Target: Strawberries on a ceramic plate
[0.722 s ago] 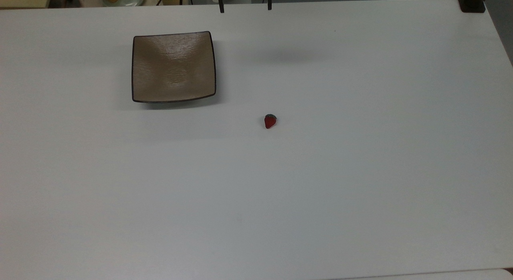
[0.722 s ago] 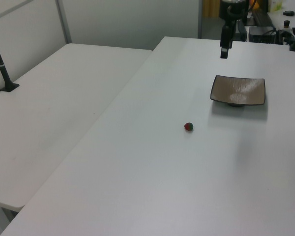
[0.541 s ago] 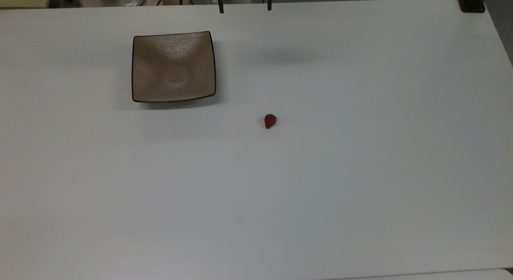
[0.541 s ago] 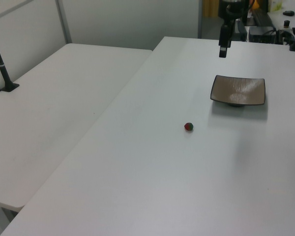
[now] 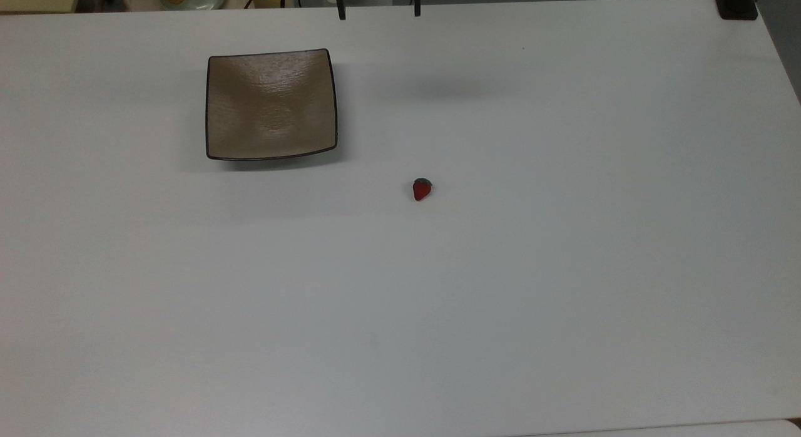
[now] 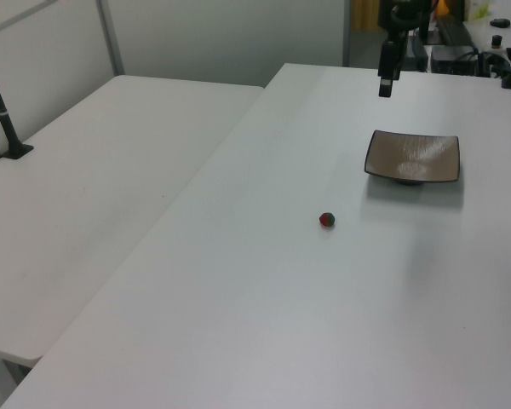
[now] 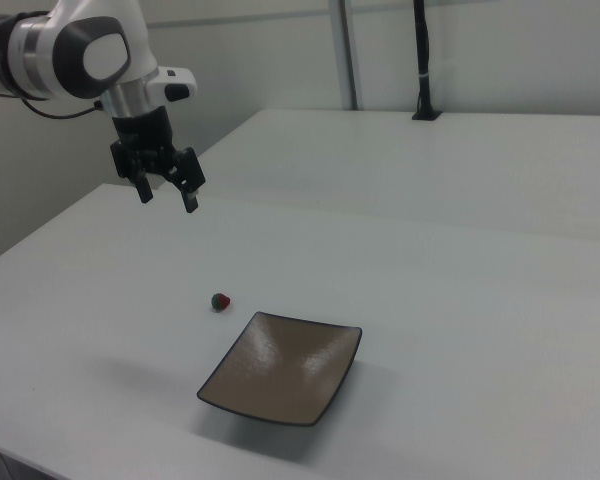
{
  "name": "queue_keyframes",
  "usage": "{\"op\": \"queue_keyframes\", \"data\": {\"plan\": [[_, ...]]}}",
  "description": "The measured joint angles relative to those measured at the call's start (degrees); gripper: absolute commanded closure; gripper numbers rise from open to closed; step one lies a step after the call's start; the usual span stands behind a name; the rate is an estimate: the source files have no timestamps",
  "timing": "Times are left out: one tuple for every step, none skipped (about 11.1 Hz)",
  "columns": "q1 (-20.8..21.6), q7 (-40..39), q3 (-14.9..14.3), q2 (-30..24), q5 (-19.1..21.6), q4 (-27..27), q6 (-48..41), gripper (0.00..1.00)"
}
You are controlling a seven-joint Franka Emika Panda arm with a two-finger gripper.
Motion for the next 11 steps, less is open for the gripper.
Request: {"op": "queue_keyframes", "data": {"plan": [[0.0,0.0,0.0,0.0,0.0,0.01,0.2,0.0],[0.0,0.0,0.0,0.01,0.0,0.01,0.29,0.0],[0.0,0.0,0.0,0.04,0.0,0.01,0.32,0.0],[0.0,0.05,-0.01,0.12,0.0,0.01,0.49,0.0],[-0.13,0.31,-0.07,0.21,0.01,0.02,1.82,0.0],[-0.41,0.47,-0.21,0.28,0.68,0.2,3.01,0.0],[-0.56,1.52,-0.44,0.37,1.73,0.53,3.42,0.0],[-0.56,3.11,-0.52,0.49,2.01,0.78,3.55,0.0],[-0.45,4.88,-0.52,0.69,2.02,0.85,4.27,0.0],[-0.28,6.29,-0.51,0.95,2.05,0.85,5.62,0.0],[-0.13,7.8,-0.45,1.4,2.08,0.87,6.61,0.0]]}}
